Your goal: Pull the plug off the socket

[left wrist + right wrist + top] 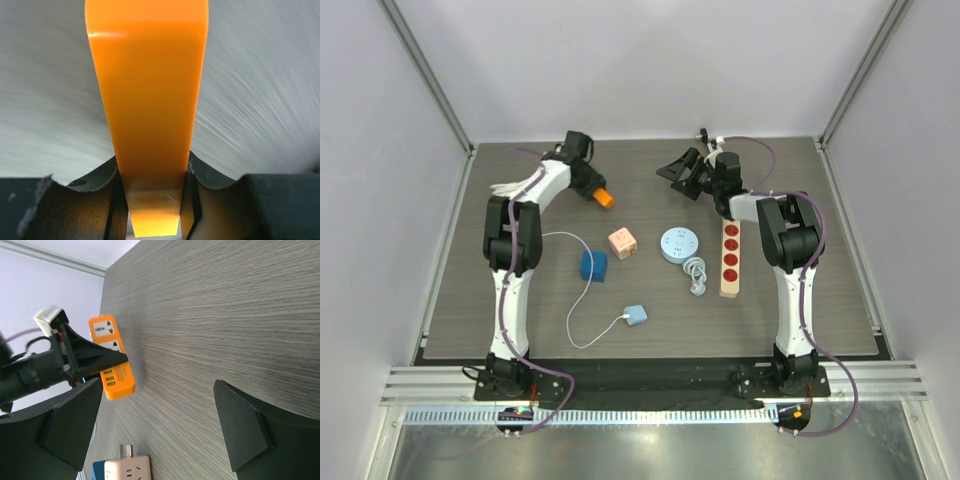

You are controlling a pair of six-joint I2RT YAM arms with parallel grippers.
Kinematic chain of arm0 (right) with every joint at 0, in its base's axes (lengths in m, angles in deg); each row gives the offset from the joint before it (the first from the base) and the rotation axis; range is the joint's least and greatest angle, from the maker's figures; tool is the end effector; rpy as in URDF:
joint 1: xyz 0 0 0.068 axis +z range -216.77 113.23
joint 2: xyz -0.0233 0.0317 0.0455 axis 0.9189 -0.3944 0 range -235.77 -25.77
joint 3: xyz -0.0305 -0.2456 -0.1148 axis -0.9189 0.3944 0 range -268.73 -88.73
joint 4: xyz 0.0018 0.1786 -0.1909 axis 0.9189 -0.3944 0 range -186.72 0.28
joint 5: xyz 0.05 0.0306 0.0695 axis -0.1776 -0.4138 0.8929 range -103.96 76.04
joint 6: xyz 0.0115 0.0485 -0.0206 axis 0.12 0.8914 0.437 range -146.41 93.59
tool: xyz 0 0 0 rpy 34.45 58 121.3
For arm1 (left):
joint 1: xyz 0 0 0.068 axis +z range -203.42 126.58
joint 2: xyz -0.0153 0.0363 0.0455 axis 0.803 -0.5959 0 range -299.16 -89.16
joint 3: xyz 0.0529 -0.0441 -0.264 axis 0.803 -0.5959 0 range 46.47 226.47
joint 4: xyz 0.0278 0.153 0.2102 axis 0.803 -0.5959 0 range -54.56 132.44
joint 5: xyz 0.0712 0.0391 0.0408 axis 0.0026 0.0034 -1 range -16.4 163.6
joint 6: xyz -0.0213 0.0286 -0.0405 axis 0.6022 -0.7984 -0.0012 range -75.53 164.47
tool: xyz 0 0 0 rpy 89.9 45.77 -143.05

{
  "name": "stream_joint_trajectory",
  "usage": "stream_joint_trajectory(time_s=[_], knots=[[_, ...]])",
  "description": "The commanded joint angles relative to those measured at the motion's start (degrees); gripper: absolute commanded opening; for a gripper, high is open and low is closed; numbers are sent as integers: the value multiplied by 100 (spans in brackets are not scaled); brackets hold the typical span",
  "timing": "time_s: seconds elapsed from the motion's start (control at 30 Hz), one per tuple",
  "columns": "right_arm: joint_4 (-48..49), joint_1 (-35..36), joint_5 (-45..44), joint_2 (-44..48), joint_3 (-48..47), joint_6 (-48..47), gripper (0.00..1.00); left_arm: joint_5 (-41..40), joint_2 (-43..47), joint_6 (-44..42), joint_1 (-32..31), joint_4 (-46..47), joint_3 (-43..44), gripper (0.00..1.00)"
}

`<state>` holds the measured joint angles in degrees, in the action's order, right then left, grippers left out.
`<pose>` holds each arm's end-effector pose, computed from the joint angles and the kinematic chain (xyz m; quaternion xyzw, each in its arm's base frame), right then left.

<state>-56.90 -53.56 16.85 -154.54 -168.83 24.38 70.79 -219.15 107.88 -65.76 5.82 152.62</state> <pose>0.4755 0.1303 0.1465 0.0961 0.7798 0.4877 0.3806 0.4811 -0.1034 0.1762 -0.4224 0.8695 -0.1377 0.2158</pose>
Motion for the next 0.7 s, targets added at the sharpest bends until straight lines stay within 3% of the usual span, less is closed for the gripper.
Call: stream_joint_trajectory(time_s=[0.0,0.1,0.13,0.33,0.47,0.67], knots=[[436,-187,22,176,72,98,99,903,-34,-1181,-602,1165,967,0],[611,-433,13,378,380,168,99,1377,-297,-1481,-910,1594,1461,0],[707,-494,4,457,555,177,99,1928,-359,-1438,-998,1788,1522,0],[814,-1241,-136,1064,1258,55,99,3434,-1236,-366,-1297,3222,1944,0],[893,-1655,-215,1275,1558,55,98,3620,-1555,-268,-1526,3311,2050,0],[357,-1699,-532,1679,1629,-508,99,3665,-1565,-347,-1605,3232,1411,3]])
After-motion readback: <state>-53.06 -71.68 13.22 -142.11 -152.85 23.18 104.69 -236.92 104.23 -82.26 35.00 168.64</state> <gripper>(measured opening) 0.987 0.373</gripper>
